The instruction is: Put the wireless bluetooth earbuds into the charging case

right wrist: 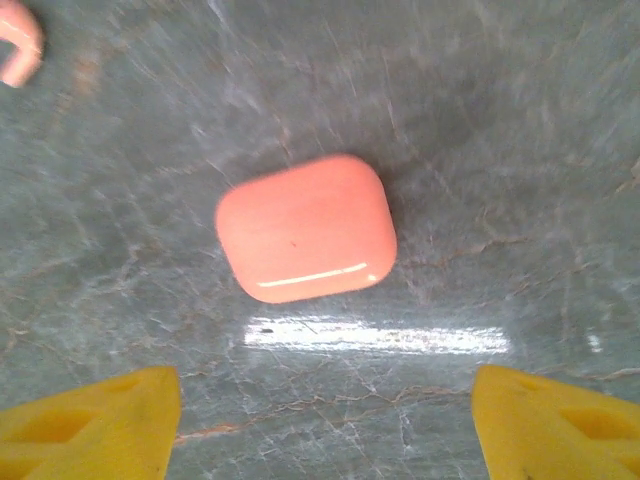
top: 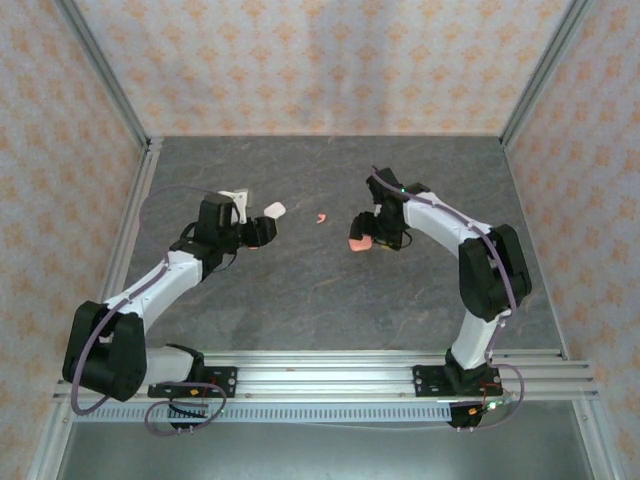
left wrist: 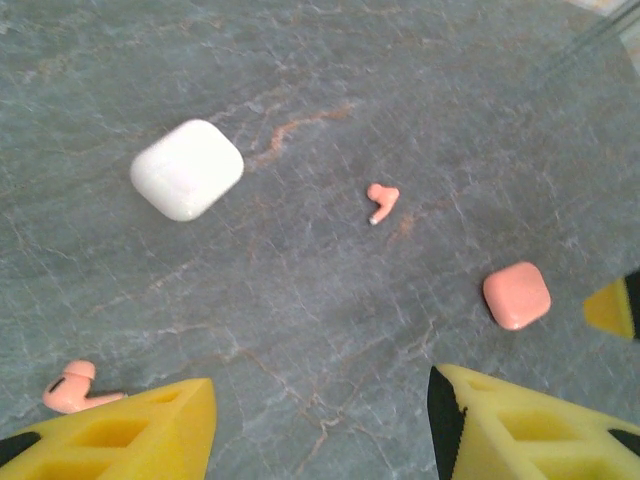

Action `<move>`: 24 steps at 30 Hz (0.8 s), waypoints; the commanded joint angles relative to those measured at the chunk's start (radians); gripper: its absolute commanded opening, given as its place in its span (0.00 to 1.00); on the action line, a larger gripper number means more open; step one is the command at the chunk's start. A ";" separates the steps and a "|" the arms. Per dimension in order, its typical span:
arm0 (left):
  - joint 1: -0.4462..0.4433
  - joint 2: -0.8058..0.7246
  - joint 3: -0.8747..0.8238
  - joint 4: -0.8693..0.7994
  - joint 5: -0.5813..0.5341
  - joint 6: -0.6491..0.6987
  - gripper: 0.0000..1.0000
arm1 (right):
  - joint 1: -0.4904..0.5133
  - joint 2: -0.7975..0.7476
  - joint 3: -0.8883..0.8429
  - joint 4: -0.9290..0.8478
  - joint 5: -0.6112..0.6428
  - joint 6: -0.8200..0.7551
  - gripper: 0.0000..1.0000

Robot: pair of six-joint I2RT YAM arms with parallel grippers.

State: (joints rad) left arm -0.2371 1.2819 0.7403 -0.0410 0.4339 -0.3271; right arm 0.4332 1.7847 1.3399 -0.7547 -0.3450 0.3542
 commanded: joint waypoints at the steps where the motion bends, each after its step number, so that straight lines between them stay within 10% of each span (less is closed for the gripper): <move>1: -0.023 -0.025 -0.029 -0.038 0.007 0.014 0.58 | -0.001 0.032 0.078 -0.139 0.095 -0.130 0.80; 24: -0.077 -0.076 -0.106 -0.001 -0.015 -0.042 0.58 | 0.032 0.238 0.181 -0.053 0.057 -0.217 0.82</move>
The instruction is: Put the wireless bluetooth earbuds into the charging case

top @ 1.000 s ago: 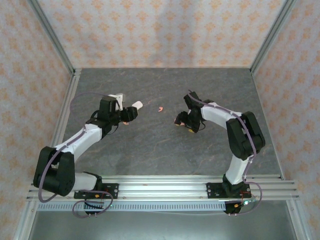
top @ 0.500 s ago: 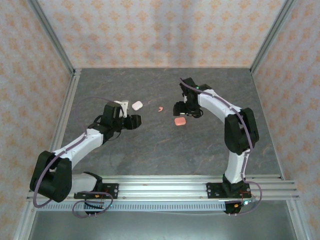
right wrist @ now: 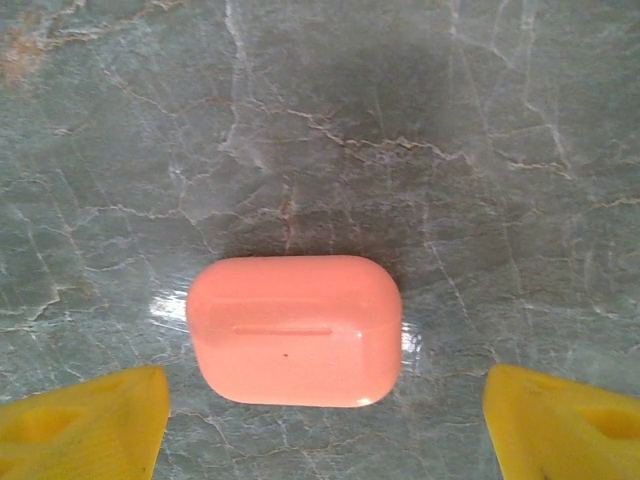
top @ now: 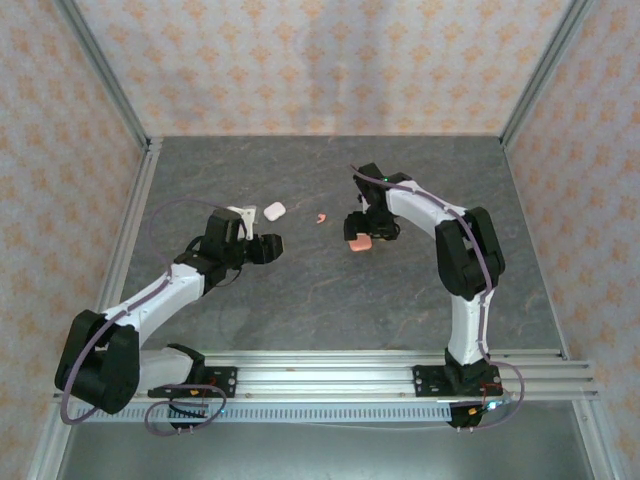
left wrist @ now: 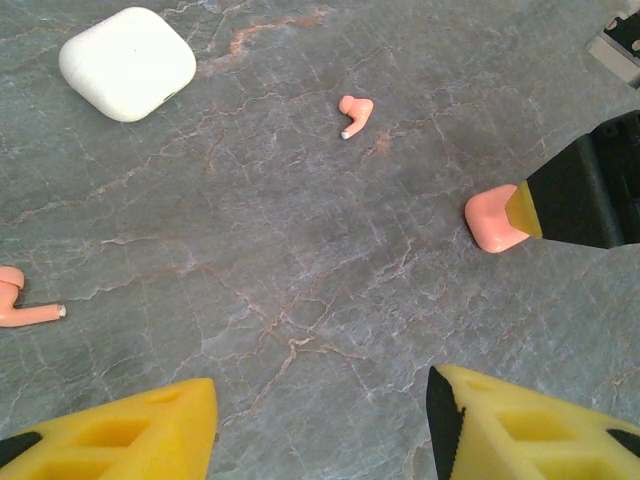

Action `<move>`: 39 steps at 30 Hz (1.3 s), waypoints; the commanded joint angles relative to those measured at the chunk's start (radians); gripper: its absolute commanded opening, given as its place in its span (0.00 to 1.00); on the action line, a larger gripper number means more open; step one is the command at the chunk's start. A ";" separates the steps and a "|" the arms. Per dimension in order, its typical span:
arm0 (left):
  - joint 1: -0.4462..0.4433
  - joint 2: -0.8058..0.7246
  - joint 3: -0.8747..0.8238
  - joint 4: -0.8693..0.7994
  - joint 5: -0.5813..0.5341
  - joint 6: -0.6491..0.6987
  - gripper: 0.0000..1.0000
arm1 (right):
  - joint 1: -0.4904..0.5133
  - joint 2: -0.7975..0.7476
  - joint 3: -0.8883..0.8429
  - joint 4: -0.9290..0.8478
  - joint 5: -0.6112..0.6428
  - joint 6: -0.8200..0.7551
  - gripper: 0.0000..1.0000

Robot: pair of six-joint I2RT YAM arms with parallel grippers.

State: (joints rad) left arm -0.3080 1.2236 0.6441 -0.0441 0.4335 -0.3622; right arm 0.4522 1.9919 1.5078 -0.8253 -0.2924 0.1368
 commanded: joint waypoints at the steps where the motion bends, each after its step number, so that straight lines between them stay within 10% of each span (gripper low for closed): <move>1: -0.006 -0.016 -0.008 0.004 -0.015 -0.008 0.58 | 0.013 0.035 0.015 0.022 0.004 0.004 0.82; 13: -0.008 -0.003 0.006 -0.005 -0.008 -0.005 0.58 | 0.016 0.128 0.046 0.005 0.029 0.031 0.78; 24: -0.014 0.010 0.059 -0.070 -0.004 0.016 0.58 | 0.016 0.088 -0.037 0.040 -0.013 0.095 0.53; 39: -0.141 -0.052 -0.046 0.241 -0.091 -0.020 0.58 | 0.015 -0.162 -0.171 0.183 -0.162 0.272 0.44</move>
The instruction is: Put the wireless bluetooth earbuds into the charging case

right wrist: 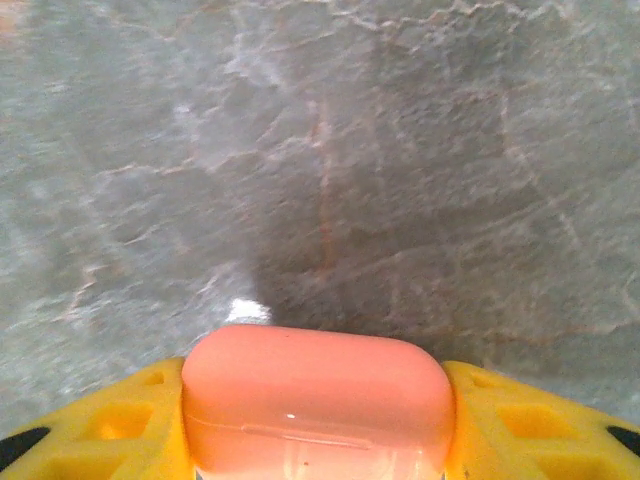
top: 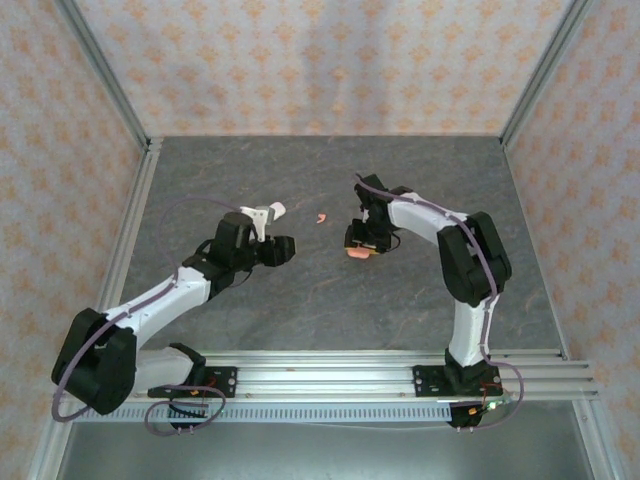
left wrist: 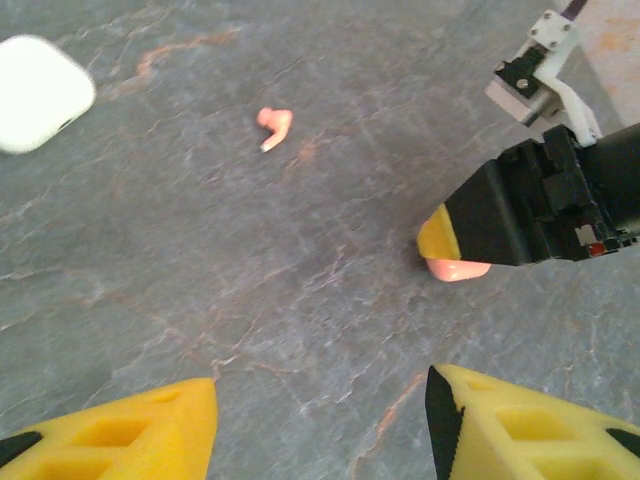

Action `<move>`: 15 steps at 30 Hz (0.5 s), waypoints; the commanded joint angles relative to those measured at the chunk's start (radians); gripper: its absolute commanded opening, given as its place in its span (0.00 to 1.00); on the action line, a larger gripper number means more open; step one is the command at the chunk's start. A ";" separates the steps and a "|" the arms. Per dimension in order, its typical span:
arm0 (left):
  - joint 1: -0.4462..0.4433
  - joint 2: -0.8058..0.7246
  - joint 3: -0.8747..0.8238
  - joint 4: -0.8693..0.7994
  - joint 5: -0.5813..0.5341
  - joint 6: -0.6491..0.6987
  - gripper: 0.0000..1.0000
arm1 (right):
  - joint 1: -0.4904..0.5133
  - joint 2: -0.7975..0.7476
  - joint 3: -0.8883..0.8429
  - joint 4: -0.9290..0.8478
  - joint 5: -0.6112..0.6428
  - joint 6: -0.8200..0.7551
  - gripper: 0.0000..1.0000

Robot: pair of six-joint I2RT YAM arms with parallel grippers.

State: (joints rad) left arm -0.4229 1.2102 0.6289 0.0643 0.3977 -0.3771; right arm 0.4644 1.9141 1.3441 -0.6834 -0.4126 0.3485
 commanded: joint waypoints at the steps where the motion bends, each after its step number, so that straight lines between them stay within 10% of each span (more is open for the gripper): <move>1: -0.041 -0.047 -0.044 0.170 -0.065 -0.001 0.58 | 0.003 -0.108 -0.015 0.047 -0.049 0.074 0.44; 15: -0.146 -0.149 -0.080 0.397 -0.042 0.072 0.59 | 0.003 -0.319 -0.063 0.188 -0.165 0.270 0.45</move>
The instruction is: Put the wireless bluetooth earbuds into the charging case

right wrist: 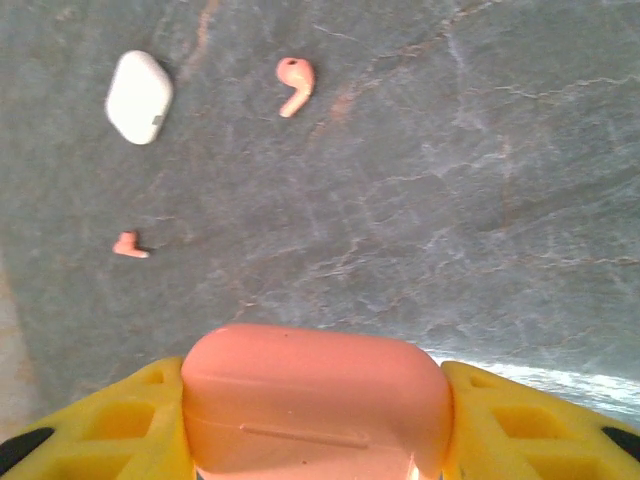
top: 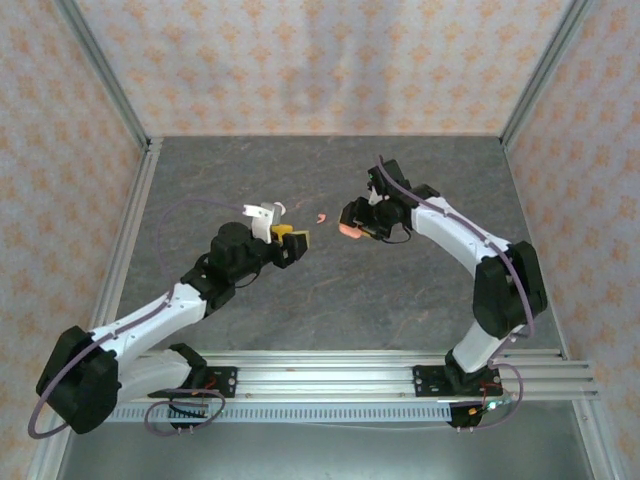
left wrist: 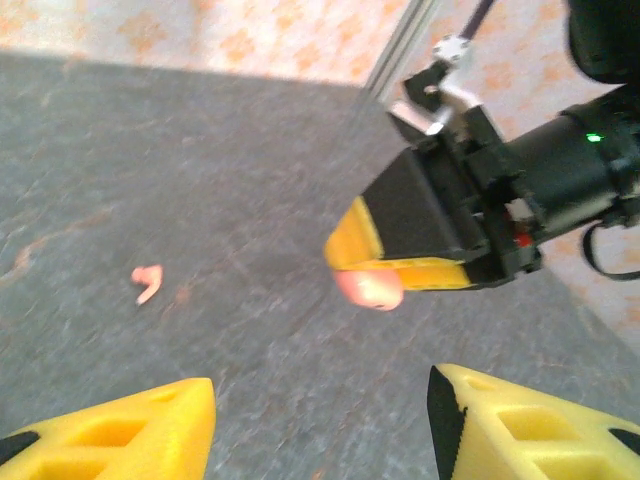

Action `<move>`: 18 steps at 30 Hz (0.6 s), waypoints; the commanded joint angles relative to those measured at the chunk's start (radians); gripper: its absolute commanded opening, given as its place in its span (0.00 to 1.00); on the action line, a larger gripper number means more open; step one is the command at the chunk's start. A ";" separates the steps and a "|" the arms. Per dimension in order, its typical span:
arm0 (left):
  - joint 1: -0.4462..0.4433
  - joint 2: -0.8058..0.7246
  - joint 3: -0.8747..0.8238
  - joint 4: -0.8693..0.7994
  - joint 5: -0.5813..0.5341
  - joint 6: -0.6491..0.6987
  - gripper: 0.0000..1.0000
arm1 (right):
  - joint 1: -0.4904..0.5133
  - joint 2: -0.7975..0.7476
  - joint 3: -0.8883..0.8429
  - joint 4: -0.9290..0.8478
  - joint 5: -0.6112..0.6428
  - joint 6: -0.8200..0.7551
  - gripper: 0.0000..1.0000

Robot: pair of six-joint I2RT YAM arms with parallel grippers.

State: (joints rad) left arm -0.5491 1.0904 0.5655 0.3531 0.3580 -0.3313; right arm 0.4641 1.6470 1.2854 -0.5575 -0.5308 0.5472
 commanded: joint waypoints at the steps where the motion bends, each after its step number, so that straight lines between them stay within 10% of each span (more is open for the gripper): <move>1: -0.027 -0.037 -0.021 0.129 -0.006 0.029 0.59 | 0.002 -0.067 -0.006 0.081 -0.059 0.092 0.45; 18: -0.140 0.221 0.159 0.351 -0.006 -0.052 0.58 | 0.004 -0.216 -0.079 0.268 -0.127 0.261 0.45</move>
State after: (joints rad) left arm -0.6807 1.2926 0.6731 0.6014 0.3580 -0.3573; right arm 0.4641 1.4700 1.2167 -0.3500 -0.6312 0.7677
